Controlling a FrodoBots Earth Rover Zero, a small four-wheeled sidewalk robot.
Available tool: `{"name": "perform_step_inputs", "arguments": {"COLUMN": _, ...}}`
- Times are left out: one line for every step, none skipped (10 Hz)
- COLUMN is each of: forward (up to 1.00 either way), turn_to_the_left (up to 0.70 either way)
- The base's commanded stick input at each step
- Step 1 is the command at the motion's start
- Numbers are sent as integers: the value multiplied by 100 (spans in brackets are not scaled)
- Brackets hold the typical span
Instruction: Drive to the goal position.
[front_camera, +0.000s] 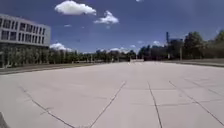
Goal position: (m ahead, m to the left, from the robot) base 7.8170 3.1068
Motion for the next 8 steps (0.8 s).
{"name": "perform_step_inputs", "arguments": {"forward": 50, "turn_to_the_left": 0}}
{"name": "perform_step_inputs", "arguments": {"forward": 50, "turn_to_the_left": 0}}
{"name": "perform_step_inputs", "arguments": {"forward": 50, "turn_to_the_left": 0}}
{"name": "perform_step_inputs", "arguments": {"forward": 50, "turn_to_the_left": 0}}
{"name": "perform_step_inputs", "arguments": {"forward": 50, "turn_to_the_left": 0}}
{"name": "perform_step_inputs", "arguments": {"forward": 50, "turn_to_the_left": 0}}
{"name": "perform_step_inputs", "arguments": {"forward": 50, "turn_to_the_left": 0}}
{"name": "perform_step_inputs", "arguments": {"forward": 50, "turn_to_the_left": 0}}
